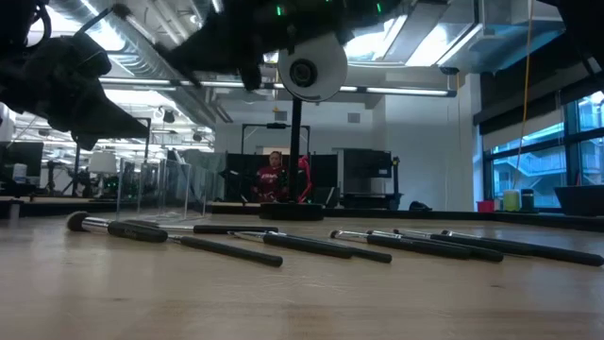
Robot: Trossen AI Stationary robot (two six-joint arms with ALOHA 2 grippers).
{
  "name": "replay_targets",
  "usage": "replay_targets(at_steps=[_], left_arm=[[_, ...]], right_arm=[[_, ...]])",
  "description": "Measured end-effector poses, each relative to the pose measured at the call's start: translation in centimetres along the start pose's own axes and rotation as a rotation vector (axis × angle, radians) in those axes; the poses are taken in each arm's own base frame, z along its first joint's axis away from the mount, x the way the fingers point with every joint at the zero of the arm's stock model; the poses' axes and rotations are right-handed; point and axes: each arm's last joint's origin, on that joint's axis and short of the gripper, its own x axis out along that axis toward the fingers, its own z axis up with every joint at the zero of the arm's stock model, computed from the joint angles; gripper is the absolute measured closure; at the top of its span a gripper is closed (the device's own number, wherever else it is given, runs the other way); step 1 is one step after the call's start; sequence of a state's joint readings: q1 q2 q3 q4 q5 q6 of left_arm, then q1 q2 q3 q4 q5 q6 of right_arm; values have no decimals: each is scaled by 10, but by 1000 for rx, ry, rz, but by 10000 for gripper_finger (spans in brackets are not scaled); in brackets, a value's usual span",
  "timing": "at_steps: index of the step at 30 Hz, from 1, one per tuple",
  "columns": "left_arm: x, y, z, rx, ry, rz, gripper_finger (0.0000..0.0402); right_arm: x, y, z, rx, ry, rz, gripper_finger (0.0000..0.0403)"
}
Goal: Sort items
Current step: Put the powder brush into the transparent organizer
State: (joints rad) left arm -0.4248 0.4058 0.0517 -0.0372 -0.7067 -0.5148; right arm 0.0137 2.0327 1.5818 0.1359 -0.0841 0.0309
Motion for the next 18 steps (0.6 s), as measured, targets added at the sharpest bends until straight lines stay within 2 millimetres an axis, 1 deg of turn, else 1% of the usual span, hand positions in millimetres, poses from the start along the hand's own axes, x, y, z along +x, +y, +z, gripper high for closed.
replay_targets(at_steps=[3, 7, 13, 18], left_arm=[[0, -1, 1, -10, -12, -5, 396], [0, -2, 3, 7, -25, -7, 396], [2, -9, 12, 61, -105, -65, 385], [5, -15, 17, 92, -150, -77, 346]], right_arm=[[1, -6, -21, 35, -71, 10, 340], [-4, -12, -42, 60, -174, 3, 343], [-11, -13, -59, 51, -286, -51, 342], [-18, -7, -63, 56, -391, -69, 341]])
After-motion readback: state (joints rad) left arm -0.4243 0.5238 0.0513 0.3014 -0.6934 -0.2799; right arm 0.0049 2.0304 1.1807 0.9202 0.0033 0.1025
